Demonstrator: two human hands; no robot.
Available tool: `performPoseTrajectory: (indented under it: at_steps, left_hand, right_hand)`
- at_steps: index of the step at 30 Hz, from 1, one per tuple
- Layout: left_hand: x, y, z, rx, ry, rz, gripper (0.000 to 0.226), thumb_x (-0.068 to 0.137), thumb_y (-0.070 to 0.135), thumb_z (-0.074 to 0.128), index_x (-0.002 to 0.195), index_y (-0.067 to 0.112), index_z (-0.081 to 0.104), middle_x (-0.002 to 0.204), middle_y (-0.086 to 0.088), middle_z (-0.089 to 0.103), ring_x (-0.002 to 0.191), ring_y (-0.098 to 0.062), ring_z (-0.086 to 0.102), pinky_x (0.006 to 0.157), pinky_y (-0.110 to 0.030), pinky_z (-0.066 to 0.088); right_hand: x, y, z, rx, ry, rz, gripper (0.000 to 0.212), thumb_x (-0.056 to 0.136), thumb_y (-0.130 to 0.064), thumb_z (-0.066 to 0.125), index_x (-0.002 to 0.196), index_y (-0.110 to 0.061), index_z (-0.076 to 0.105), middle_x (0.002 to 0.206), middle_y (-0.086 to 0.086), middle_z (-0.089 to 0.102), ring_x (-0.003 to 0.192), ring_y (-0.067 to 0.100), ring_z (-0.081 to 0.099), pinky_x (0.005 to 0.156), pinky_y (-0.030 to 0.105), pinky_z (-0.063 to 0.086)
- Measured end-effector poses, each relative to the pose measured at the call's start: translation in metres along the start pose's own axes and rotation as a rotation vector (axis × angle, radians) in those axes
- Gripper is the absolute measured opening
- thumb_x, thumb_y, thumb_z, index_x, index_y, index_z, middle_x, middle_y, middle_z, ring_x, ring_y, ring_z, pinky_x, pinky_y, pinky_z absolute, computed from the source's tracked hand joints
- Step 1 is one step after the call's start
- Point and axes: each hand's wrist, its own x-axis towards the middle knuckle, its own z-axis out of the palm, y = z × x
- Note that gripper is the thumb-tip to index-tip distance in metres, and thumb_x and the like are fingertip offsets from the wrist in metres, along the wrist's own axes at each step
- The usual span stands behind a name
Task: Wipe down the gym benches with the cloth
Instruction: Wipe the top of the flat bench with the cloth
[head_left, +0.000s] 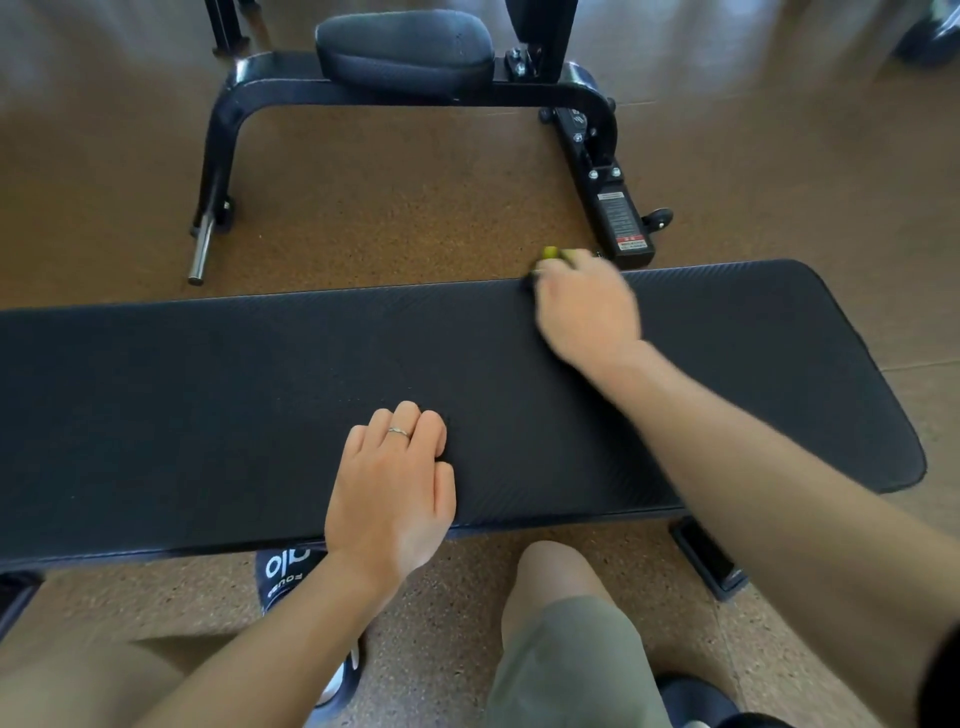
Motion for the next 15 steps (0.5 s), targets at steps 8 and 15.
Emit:
performPoseTrajectory:
  at_steps: [8,15]
  left_hand:
    - [0.001,0.001,-0.002,0.012,-0.005,0.019,0.003,0.083,0.018,0.037,0.082,0.020,0.039,0.083,0.002,0.040,0.074,-0.022,0.035,0.068,-0.041,0.036]
    - [0.000,-0.002,0.002,0.024,-0.019,-0.009,0.007,0.086,0.018,0.040,0.083,0.019,0.046,0.085,0.003,0.046,0.077,-0.021,0.041,0.071,-0.041,0.042]
  right_hand:
    - [-0.032,-0.056,-0.004,0.239,-0.110,-0.282,0.035,0.101,-0.023,0.053,0.131,-0.013,0.067,0.131,0.010,0.063,0.108,0.030,0.060,0.099,0.042,0.047]
    - [-0.036,0.065,-0.015,0.025,-0.027,0.156,0.033,0.100,-0.018,0.047,0.119,-0.004,0.070,0.117,0.020,0.066,0.096,0.044,0.060,0.089,0.047,0.049]
